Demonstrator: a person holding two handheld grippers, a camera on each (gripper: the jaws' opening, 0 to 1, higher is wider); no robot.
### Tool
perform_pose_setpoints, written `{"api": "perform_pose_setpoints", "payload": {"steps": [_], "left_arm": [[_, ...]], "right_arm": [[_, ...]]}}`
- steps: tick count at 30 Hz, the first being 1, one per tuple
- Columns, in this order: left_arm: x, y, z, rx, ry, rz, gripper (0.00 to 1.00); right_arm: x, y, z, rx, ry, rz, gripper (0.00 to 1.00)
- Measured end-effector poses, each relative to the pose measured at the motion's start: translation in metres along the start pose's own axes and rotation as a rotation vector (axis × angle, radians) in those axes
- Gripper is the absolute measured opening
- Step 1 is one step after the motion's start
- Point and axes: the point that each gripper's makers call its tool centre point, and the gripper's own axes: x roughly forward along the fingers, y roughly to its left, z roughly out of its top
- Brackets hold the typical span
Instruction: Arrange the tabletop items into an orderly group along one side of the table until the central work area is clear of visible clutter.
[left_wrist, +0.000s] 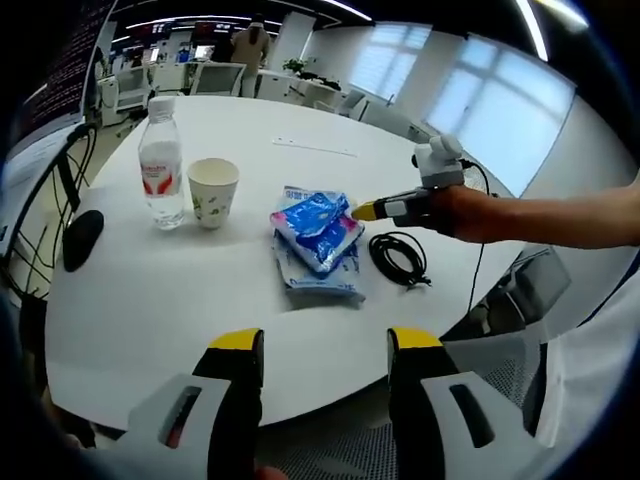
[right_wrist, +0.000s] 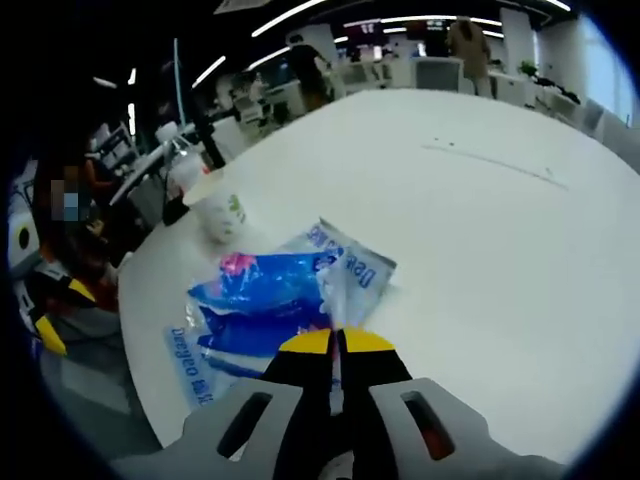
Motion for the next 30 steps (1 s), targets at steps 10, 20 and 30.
{"api": "perform_pose_setpoints", "payload": {"steps": [10,20,30], "left_arm": [[0.003,-0.005,-0.002,0.012,0.009,-0.011,0.49],[0.003,-0.009,-0.002,0.017,0.014,-0.016,0.49],[0.006,-0.015,-0.005,0.026,0.028,-0.028,0.49]], "right_arm": [[-0.017,-0.029,0.004,0.068,-0.041,-0.052,0.0],[-0.037,-0.066,0.017,0.126,-0.095,-0.119,0.0],[-0.06,-0.111,0.015,0.188,-0.129,-0.211,0.0]]}}
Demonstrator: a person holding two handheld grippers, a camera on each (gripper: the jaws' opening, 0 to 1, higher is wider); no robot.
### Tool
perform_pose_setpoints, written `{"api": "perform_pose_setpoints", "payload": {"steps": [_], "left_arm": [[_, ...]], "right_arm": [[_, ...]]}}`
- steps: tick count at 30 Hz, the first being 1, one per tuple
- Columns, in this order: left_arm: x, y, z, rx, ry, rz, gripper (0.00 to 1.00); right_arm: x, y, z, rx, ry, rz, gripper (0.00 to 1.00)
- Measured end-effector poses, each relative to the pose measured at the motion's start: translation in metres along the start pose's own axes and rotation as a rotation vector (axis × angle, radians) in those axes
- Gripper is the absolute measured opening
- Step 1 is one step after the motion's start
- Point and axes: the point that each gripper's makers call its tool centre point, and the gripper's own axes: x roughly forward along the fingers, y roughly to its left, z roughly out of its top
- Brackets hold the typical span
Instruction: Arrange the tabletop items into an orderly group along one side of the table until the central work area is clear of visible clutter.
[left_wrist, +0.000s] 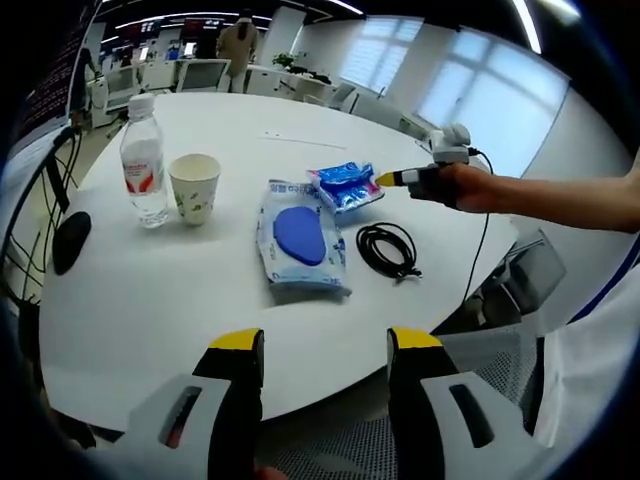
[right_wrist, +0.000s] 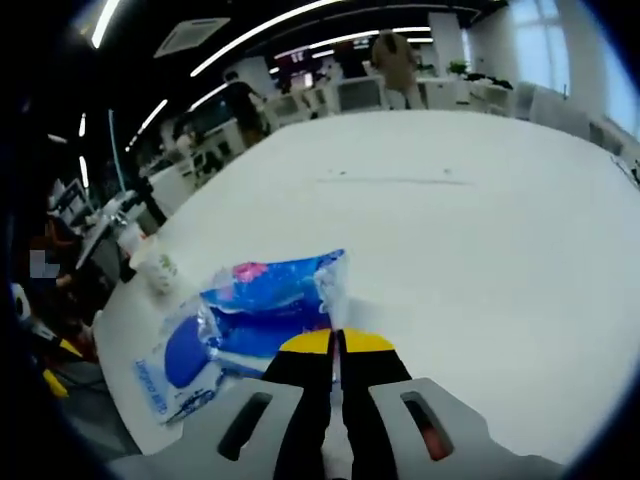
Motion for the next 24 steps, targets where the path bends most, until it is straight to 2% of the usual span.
{"api": "perform_pose_setpoints", "payload": {"steps": [8,12,24], "left_arm": [[0.005,-0.006,-0.001,0.004,0.009,-0.008,0.49],[0.007,-0.009,-0.002,0.002,0.011,-0.011,0.49],[0.013,-0.014,-0.006,-0.001,0.027,-0.009,0.48]], "right_arm": [[-0.014,-0.033,-0.005,0.047,-0.011,-0.067,0.0],[-0.025,-0.039,-0.013,0.075,-0.011,-0.09,0.0],[-0.04,-0.058,-0.04,0.124,0.015,-0.135,0.0]]}}
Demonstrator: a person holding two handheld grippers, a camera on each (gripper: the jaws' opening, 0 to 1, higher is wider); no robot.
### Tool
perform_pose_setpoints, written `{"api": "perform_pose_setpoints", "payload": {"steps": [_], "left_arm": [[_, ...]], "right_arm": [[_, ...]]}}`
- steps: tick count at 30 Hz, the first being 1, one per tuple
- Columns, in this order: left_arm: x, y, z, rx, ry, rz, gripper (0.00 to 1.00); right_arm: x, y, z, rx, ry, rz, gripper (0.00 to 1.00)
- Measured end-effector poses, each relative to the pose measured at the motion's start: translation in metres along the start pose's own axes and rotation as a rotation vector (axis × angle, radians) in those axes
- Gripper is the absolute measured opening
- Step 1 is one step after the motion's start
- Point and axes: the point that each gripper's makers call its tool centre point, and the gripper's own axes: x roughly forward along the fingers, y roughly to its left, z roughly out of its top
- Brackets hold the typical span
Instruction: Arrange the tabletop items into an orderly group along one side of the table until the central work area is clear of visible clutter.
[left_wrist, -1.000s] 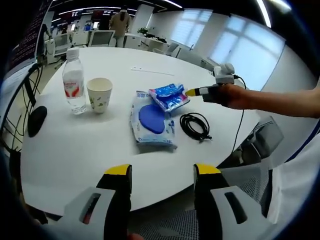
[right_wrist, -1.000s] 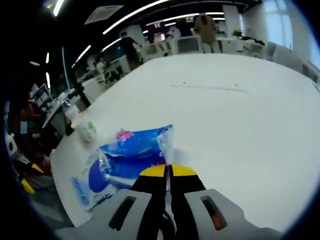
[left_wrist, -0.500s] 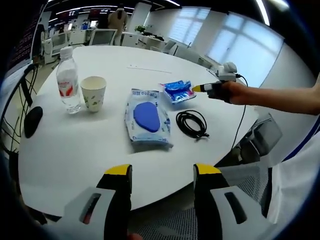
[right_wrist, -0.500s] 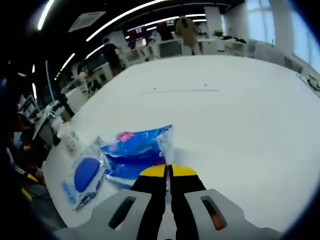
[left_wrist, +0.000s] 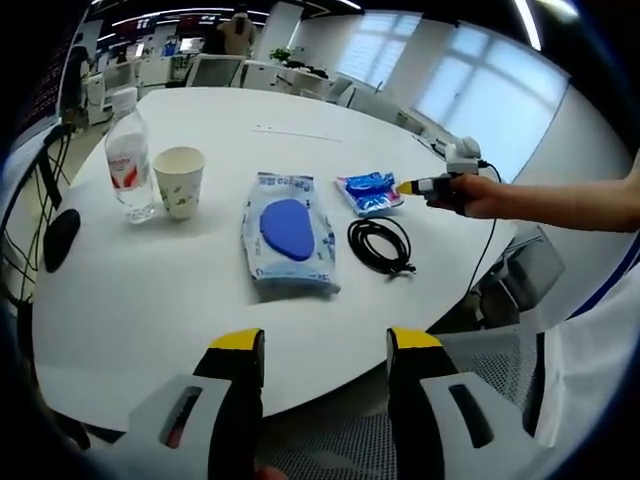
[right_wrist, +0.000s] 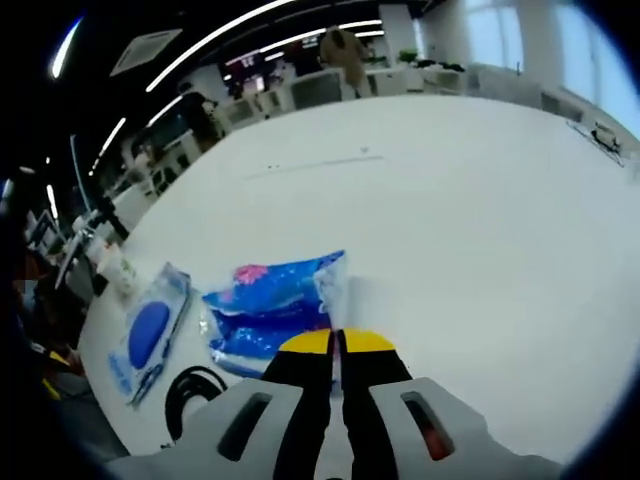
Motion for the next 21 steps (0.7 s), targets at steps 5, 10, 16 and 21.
{"api": "perform_pose_setpoints", "payload": {"steps": [5,10,16,21], "left_arm": [[0.003,-0.004,-0.002,0.005,0.013,-0.003,0.48],[0.007,-0.006,-0.005,0.006,0.027,-0.005,0.48],[0.011,-0.004,-0.009,-0.002,0.044,-0.001,0.46],[0.013,-0.002,-0.009,-0.013,0.048,-0.001,0.46]], "right_arm": [[-0.001,-0.008,-0.004,0.013,0.005,-0.013,0.0],[0.0,-0.013,-0.006,0.014,0.013,-0.011,0.0],[0.003,-0.013,-0.011,0.001,0.031,0.002,0.03],[0.003,-0.015,-0.011,0.003,0.029,0.0,0.05]]}}
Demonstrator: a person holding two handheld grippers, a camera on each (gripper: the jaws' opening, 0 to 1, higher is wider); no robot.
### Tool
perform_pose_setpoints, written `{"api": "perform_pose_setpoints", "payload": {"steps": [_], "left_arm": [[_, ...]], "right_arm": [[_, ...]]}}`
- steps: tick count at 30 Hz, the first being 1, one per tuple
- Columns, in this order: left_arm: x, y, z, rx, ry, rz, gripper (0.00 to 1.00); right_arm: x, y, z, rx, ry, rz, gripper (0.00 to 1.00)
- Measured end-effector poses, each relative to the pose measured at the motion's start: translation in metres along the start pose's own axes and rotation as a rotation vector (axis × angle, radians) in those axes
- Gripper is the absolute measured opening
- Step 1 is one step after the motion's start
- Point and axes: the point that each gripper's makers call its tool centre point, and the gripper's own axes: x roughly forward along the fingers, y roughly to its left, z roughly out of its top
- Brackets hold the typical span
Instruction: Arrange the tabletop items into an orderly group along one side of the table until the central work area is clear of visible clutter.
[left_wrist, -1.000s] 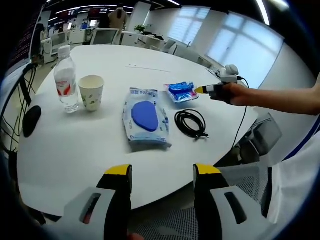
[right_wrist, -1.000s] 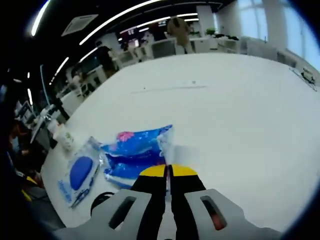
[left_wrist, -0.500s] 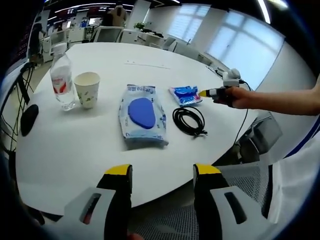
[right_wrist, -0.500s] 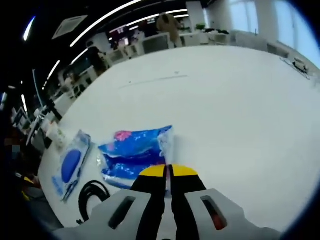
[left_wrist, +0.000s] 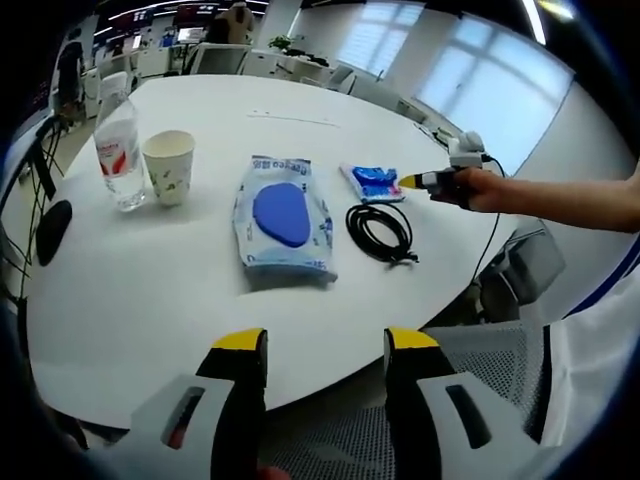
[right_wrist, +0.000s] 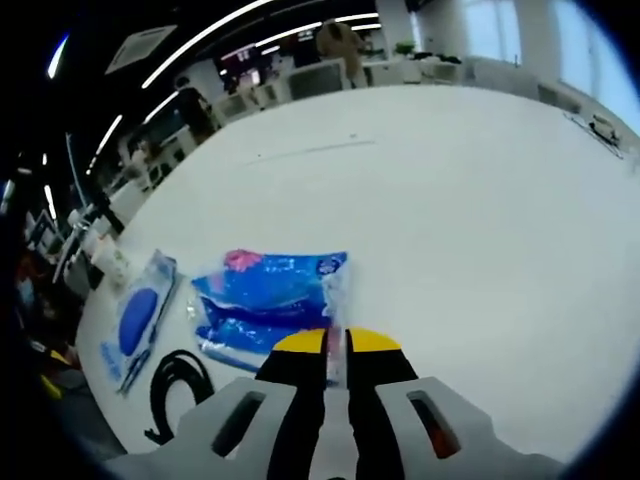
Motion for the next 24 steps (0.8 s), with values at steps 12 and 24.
{"api": "perform_pose_setpoints", "payload": {"steps": [12,24], "left_arm": [[0.008,0.019,0.031,-0.038,-0.048,0.004,0.45],[0.016,0.036,0.061,-0.078,-0.099,0.009,0.44]], "right_arm": [[-0.005,-0.007,0.005,-0.015,-0.004,-0.012,0.06],[-0.002,0.006,0.014,-0.062,-0.005,0.008,0.06]]}}
